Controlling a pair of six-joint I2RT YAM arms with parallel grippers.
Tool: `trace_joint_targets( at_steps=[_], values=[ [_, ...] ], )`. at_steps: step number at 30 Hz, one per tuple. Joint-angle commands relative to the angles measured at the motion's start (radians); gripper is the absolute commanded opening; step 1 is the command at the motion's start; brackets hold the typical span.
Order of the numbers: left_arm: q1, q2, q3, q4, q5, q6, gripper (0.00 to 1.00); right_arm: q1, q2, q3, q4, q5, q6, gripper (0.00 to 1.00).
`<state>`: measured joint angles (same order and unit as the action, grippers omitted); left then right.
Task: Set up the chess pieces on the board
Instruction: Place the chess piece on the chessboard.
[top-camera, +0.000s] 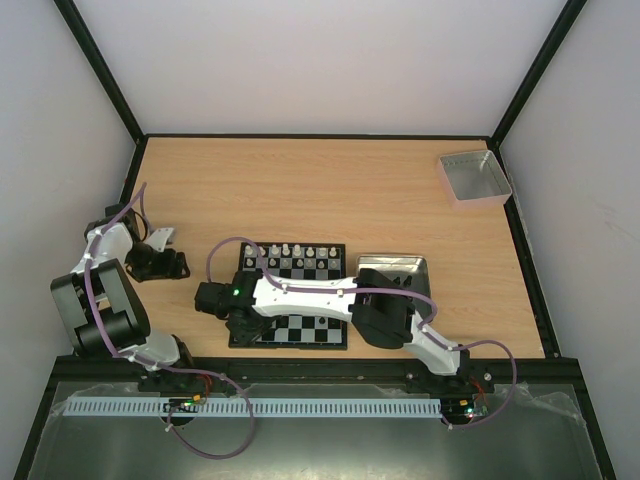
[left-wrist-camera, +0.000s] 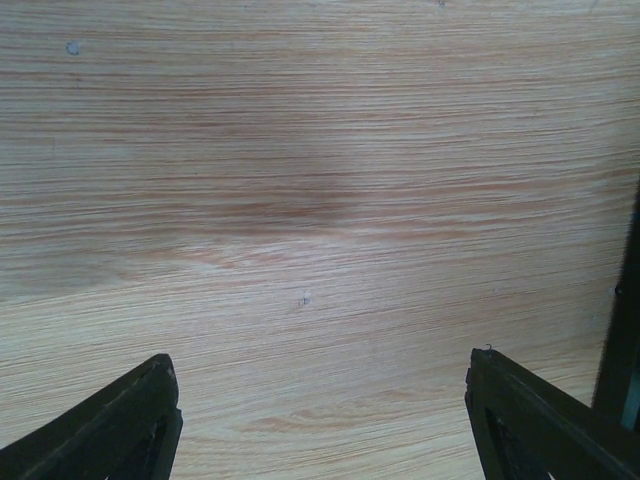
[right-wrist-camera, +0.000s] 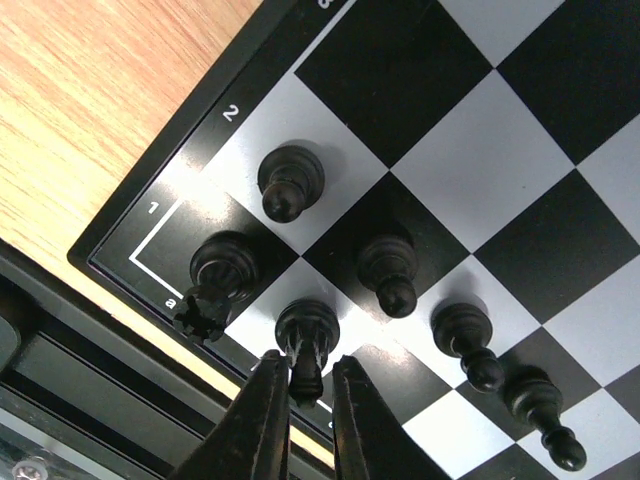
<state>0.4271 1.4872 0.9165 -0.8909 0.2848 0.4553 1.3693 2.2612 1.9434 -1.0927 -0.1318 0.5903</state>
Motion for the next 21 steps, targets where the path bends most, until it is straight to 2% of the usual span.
trace_joint_targets(
  at_steps=[1,3,6,15,21],
  values=[
    [0.009,0.011,0.008,-0.031,0.015,0.012,0.78,0.001,0.008,0.005,-0.011,0.023,0.003,0.14],
    [0.009,0.012,0.008,-0.03,0.016,0.013,0.78,0.001,0.006,0.005,-0.013,0.02,-0.002,0.18],
    [0.009,0.012,0.009,-0.03,0.016,0.013,0.78,-0.001,0.0,0.006,-0.014,0.019,-0.005,0.2],
    [0.009,0.018,0.008,-0.032,0.018,0.014,0.78,-0.01,-0.043,0.006,-0.017,0.032,-0.011,0.21],
    [0.009,0.024,0.009,-0.033,0.02,0.016,0.78,-0.038,-0.146,-0.016,-0.044,0.054,0.004,0.21]
  ],
)
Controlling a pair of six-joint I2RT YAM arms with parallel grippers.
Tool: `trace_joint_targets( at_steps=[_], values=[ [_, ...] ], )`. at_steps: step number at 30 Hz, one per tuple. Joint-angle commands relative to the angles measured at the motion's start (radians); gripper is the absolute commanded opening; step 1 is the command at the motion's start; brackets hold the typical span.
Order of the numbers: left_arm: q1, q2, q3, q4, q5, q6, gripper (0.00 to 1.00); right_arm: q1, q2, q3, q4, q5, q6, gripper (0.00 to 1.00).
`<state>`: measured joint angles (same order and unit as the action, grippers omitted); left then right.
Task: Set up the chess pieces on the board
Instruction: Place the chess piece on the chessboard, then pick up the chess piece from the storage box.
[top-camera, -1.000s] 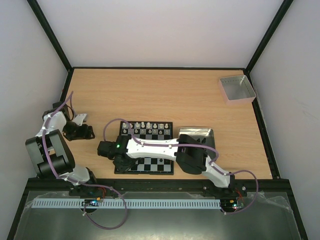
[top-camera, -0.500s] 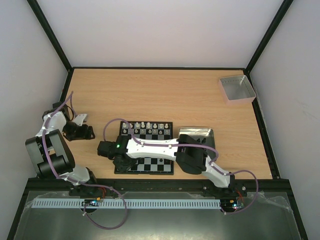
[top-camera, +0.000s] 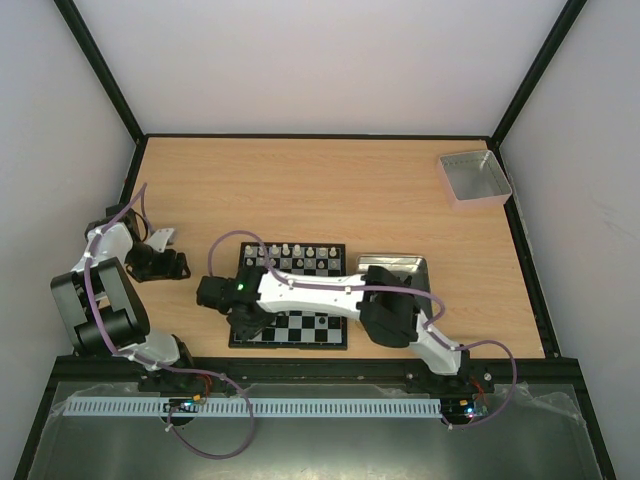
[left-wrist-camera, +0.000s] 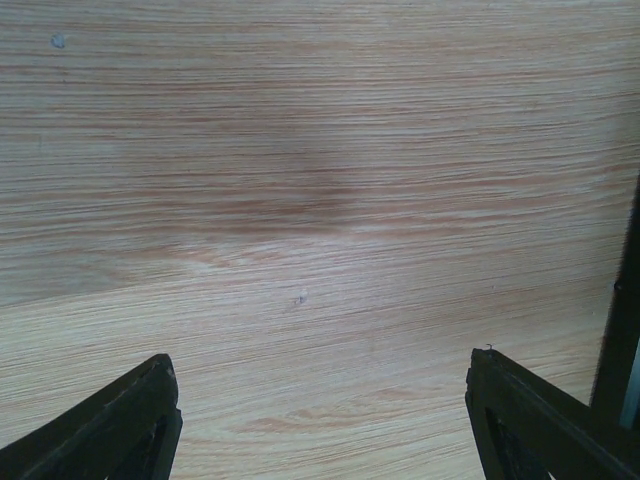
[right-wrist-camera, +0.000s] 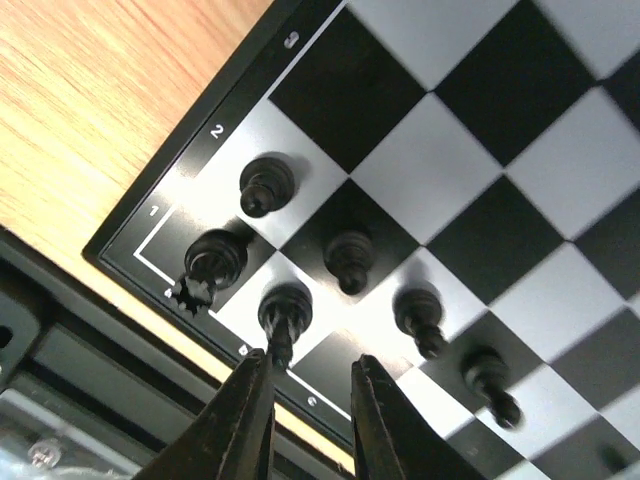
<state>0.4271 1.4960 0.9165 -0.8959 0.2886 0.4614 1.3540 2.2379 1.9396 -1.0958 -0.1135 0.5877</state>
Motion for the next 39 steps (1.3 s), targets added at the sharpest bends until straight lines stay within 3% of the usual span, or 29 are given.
trace_joint_targets(
  at_steps=[1,5,9,18,28,39],
  values=[
    [0.009,0.019,0.008,-0.028,0.018,0.011,0.78,-0.03,-0.149,-0.016,-0.036,0.034,0.012,0.21],
    [0.009,0.024,0.008,-0.03,0.017,0.012,0.78,-0.077,-0.268,-0.061,-0.031,0.049,0.042,0.21],
    [0.009,0.025,0.009,-0.029,0.019,0.013,0.78,-0.179,-0.426,-0.226,-0.036,0.134,0.088,0.22],
    [0.007,0.032,0.007,-0.027,0.012,0.008,0.78,-0.628,-0.71,-0.671,0.052,0.183,0.146,0.27],
    [0.007,0.032,0.002,-0.023,-0.005,-0.005,0.78,-0.892,-0.753,-0.9,0.218,0.033,0.119,0.27],
    [0.007,0.031,0.001,-0.021,-0.015,-0.012,0.78,-0.935,-0.728,-0.984,0.285,-0.013,0.102,0.27]
  ],
)
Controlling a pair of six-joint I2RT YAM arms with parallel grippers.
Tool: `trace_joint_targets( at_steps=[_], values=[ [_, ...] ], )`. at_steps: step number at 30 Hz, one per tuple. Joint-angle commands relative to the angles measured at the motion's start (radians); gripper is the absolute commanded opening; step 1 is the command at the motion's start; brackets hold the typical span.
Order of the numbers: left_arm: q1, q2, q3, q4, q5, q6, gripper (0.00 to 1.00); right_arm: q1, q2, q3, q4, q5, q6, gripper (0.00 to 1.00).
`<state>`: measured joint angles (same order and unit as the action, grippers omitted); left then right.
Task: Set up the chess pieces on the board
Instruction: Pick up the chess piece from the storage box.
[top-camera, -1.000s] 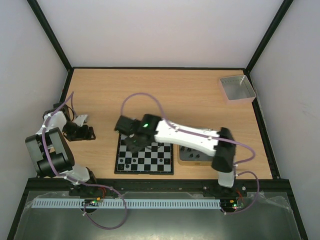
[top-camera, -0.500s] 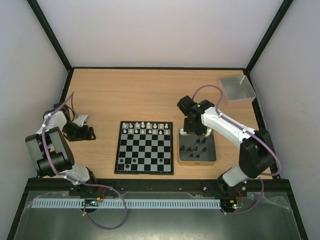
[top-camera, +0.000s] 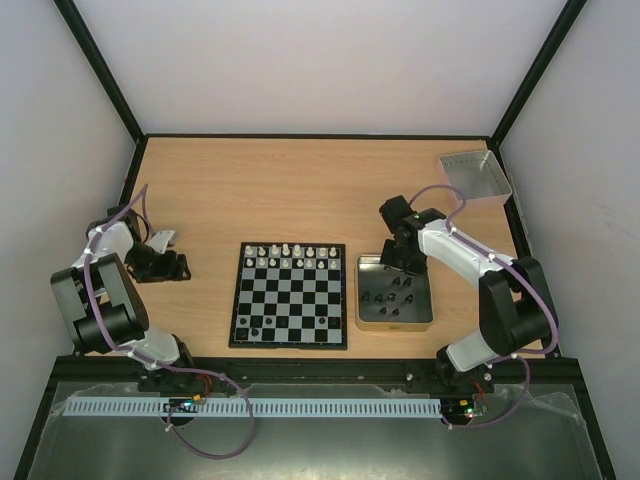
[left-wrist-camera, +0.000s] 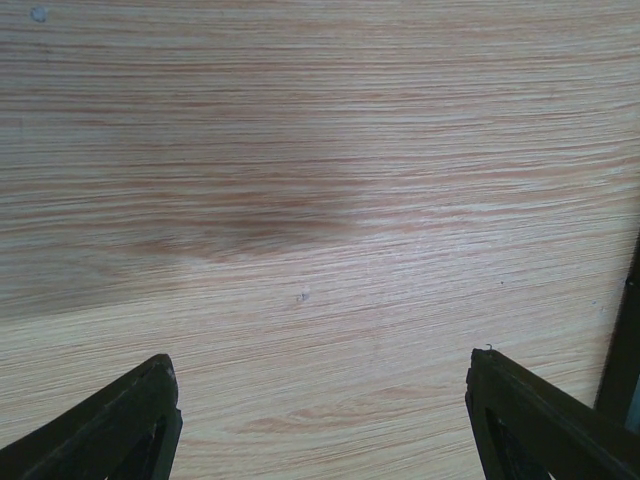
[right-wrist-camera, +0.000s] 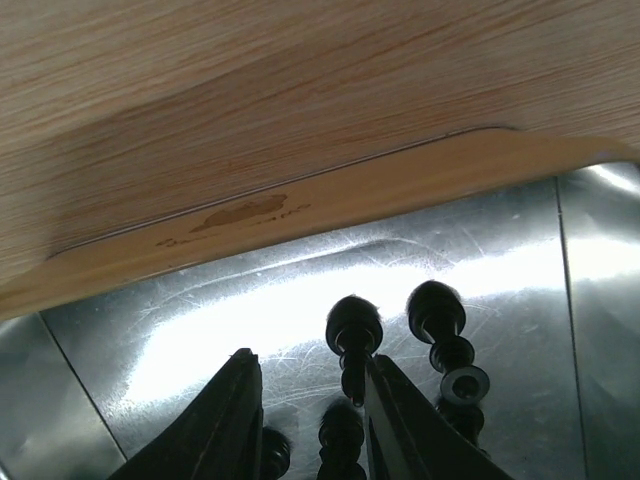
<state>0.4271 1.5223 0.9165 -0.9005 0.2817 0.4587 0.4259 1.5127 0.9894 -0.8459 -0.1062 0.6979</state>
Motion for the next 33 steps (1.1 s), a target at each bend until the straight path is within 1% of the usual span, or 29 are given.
trace_joint_targets(
  at_steps=[1,13,15,20,22,27,30,33],
  values=[
    [0.007,0.005,0.0,-0.015,-0.007,-0.011,0.78,-0.007,-0.002,-0.042,0.039,-0.021,-0.008,0.27],
    [0.007,0.015,-0.001,-0.018,-0.007,-0.01,0.78,-0.015,-0.012,-0.105,0.068,-0.011,-0.009,0.26],
    [0.007,0.013,-0.001,-0.017,-0.007,-0.011,0.78,-0.015,-0.009,-0.112,0.077,-0.017,-0.011,0.24],
    [0.007,0.012,-0.001,-0.017,-0.009,-0.011,0.78,-0.015,-0.011,-0.114,0.077,-0.024,-0.011,0.08],
    [0.007,0.013,-0.001,-0.017,-0.01,-0.011,0.79,-0.015,-0.021,-0.11,0.066,-0.016,-0.014,0.04],
    [0.007,0.017,0.0,-0.018,-0.009,-0.011,0.79,-0.013,-0.072,-0.087,0.014,-0.015,-0.03,0.02],
    [0.007,0.018,-0.001,-0.018,-0.007,-0.011,0.79,0.023,-0.103,-0.016,-0.056,0.026,-0.038,0.02],
    [0.007,0.021,-0.001,-0.018,-0.006,-0.009,0.78,0.146,-0.101,0.093,-0.15,0.086,-0.032,0.02]
  ],
)
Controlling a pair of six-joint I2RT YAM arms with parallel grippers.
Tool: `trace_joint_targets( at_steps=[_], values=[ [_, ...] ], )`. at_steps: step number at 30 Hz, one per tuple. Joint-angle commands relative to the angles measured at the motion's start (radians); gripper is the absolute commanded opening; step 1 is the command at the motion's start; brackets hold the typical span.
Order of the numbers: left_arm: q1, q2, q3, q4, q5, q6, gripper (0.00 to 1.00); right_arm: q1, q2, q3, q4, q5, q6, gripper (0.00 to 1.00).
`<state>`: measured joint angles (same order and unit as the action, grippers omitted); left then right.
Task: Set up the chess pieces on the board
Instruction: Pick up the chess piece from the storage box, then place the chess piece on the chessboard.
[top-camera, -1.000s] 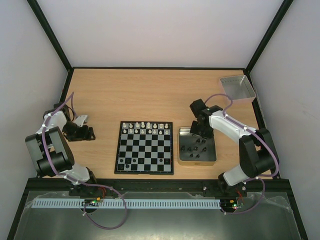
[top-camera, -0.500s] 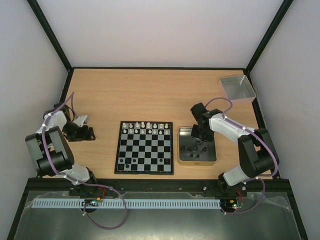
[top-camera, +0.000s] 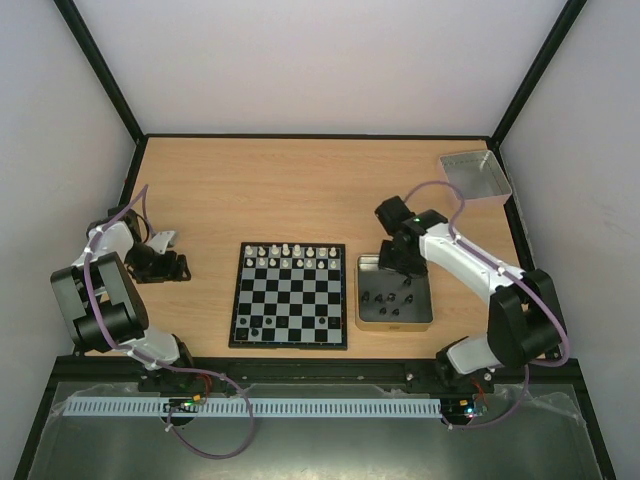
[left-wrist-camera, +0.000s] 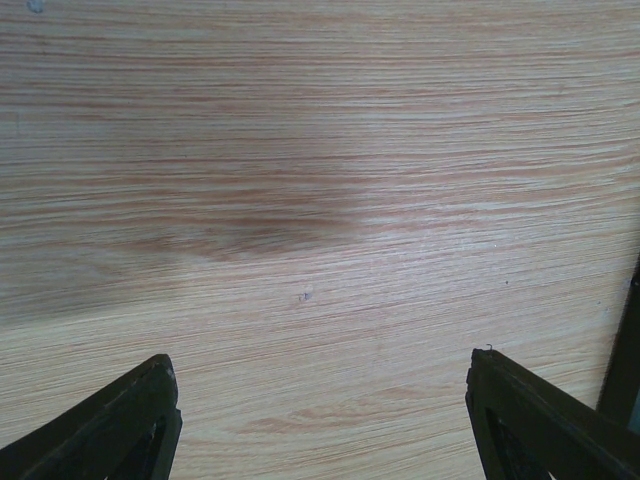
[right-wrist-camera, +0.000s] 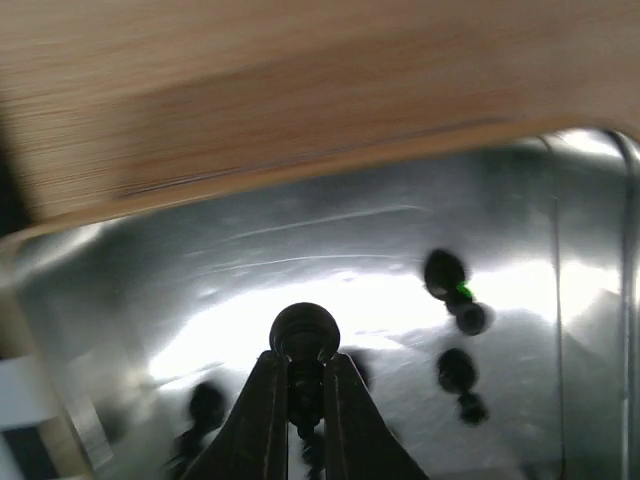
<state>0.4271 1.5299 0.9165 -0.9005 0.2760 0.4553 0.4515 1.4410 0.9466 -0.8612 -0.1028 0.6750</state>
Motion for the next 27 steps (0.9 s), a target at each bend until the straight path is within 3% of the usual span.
trace_joint_targets(
  at_steps=[1,13,20,27],
  values=[
    [0.007,0.014,-0.001,-0.018,0.0,-0.006,0.78,0.171,-0.02,0.174,-0.171,0.088,-0.002,0.02],
    [0.007,0.013,-0.001,-0.018,-0.001,-0.004,0.79,0.7,0.32,0.679,-0.377,0.056,0.002,0.02],
    [0.007,0.014,-0.002,-0.016,0.0,-0.004,0.79,0.794,0.513,0.802,-0.368,0.03,-0.035,0.02],
    [0.007,0.013,-0.004,-0.012,-0.002,-0.003,0.79,0.839,0.593,0.85,-0.347,-0.002,-0.087,0.02]
  ],
)
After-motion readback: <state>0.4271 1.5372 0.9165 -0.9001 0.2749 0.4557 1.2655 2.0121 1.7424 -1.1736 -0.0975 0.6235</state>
